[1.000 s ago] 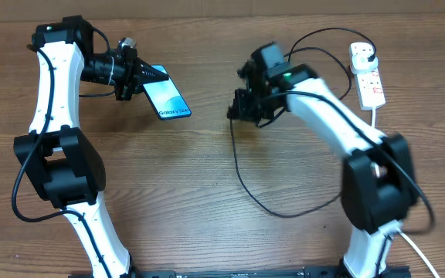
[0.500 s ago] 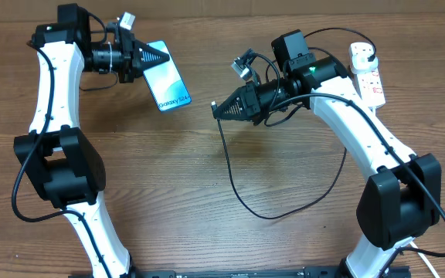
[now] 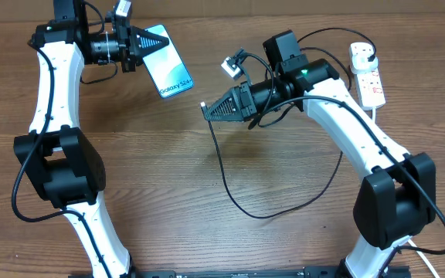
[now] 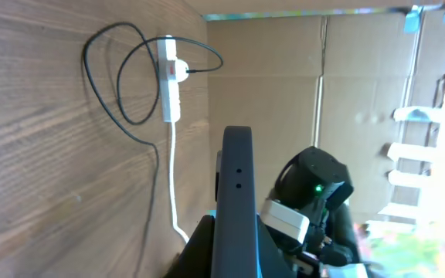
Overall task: Plug charger to phone and switch on socket
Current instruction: 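Move the USB-C plug with the right gripper to the phone's bottom port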
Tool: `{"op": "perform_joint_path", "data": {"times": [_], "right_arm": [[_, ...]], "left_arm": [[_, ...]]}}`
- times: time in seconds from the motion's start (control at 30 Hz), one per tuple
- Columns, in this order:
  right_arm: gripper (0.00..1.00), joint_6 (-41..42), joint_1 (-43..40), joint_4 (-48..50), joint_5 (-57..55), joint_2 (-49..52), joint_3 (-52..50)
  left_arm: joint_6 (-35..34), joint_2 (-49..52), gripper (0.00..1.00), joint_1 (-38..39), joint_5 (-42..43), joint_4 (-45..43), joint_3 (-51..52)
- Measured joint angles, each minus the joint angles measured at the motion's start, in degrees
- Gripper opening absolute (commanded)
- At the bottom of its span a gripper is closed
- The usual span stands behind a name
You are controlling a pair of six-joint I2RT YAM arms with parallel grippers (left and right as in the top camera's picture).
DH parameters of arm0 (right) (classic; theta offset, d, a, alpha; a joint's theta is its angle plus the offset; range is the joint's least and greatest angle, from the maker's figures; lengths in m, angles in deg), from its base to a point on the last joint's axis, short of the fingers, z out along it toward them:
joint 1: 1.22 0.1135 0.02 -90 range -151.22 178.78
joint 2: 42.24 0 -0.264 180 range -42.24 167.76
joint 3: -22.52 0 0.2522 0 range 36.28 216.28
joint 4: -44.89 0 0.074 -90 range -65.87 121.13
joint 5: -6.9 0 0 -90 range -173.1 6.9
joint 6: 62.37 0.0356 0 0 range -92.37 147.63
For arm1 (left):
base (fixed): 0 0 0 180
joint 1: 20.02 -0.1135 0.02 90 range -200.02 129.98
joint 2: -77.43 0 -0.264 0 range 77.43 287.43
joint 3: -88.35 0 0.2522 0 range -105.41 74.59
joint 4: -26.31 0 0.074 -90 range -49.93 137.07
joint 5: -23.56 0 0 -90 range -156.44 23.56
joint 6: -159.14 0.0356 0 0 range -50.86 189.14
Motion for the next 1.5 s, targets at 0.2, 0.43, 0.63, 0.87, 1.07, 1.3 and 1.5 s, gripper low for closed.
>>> {"op": "perform_joint_path", "data": {"times": [0.2, 0.43, 0.63, 0.87, 1.07, 1.3, 1.5], "right_arm": [[0.04, 4.96, 0.46, 5.33, 0.72, 1.97, 0.0], [0.04, 10.45, 2.05, 10.97, 1.11, 2.89, 0.0], [0.04, 13.77, 2.86, 14.14, 1.97, 3.08, 0.0], [0.04, 17.68, 2.99, 18.82, 2.91, 4.76, 0.0], [0.04, 20.48, 3.58, 22.38, 4.24, 6.6, 0.0], [0.04, 21.77, 3.69, 24.22, 7.41, 6.64, 0.0], [0.04, 22.08, 3.69, 24.37, 9.11, 6.64, 0.0]], "left_arm": [[-2.16, 0.0, 0.05, 0.0, 0.42, -0.02, 0.0], [-2.49, 0.0, 0.04, 0.0, 0.61, -0.02, 0.0], [-2.51, 0.0, 0.04, 0.0, 0.85, -0.02, 0.0], [-2.29, 0.0, 0.04, 0.02, 2.05, -0.02, 0.0], [-2.16, 0.0, 0.04, 0.79, 2.25, -0.2, 0.0], [-2.01, 0.0, 0.04, 1.4, 2.49, -0.24, 0.0], [-2.01, 0.0, 0.04, 1.4, 2.49, -0.24, 0.0]]}}
